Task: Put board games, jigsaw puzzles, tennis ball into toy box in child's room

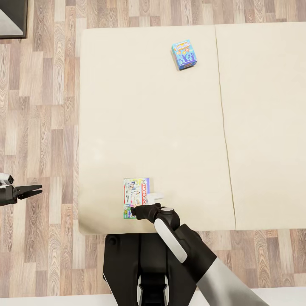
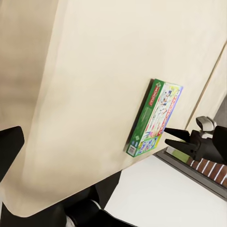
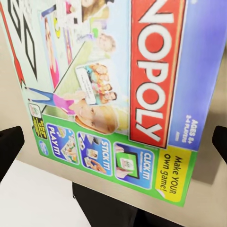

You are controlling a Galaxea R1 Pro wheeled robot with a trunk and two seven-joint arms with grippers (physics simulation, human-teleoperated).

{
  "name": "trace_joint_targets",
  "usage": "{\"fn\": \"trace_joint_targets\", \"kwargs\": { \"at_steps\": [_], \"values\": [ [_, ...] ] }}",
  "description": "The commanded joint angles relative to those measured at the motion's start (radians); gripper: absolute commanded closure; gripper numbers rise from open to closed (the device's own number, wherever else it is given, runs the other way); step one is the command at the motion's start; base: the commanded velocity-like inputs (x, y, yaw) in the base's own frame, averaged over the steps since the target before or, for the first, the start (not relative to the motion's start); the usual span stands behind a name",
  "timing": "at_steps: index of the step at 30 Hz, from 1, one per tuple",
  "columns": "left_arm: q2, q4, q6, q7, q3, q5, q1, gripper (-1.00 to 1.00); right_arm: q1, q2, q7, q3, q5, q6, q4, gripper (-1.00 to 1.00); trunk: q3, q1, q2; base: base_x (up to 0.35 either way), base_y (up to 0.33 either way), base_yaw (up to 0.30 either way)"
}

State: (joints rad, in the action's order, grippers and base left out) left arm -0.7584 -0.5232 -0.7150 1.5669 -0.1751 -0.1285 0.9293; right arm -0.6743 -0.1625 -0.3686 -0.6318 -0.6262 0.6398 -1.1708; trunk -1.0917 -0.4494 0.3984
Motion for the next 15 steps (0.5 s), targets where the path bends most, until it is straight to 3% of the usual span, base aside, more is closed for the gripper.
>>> {"fn": "trace_joint_targets", "kwargs": {
  "at_steps": [1,15],
  "values": [
    [0.000,0.000,-0.011,0.004,0.000,0.000,0.000,-1.00,-0.001,0.000,-0.010,-0.002,-0.010,0.001,-0.001,-1.00,-0.001,-0.001,0.002,0.000,0.000,0.000],
    [0.002,0.000,-0.011,0.004,-0.001,0.000,0.000,-1.00,-0.001,0.000,-0.010,-0.004,-0.010,0.001,-0.001,-1.00,-0.001,-0.001,0.002,0.000,0.010,0.000]
  ]
}}
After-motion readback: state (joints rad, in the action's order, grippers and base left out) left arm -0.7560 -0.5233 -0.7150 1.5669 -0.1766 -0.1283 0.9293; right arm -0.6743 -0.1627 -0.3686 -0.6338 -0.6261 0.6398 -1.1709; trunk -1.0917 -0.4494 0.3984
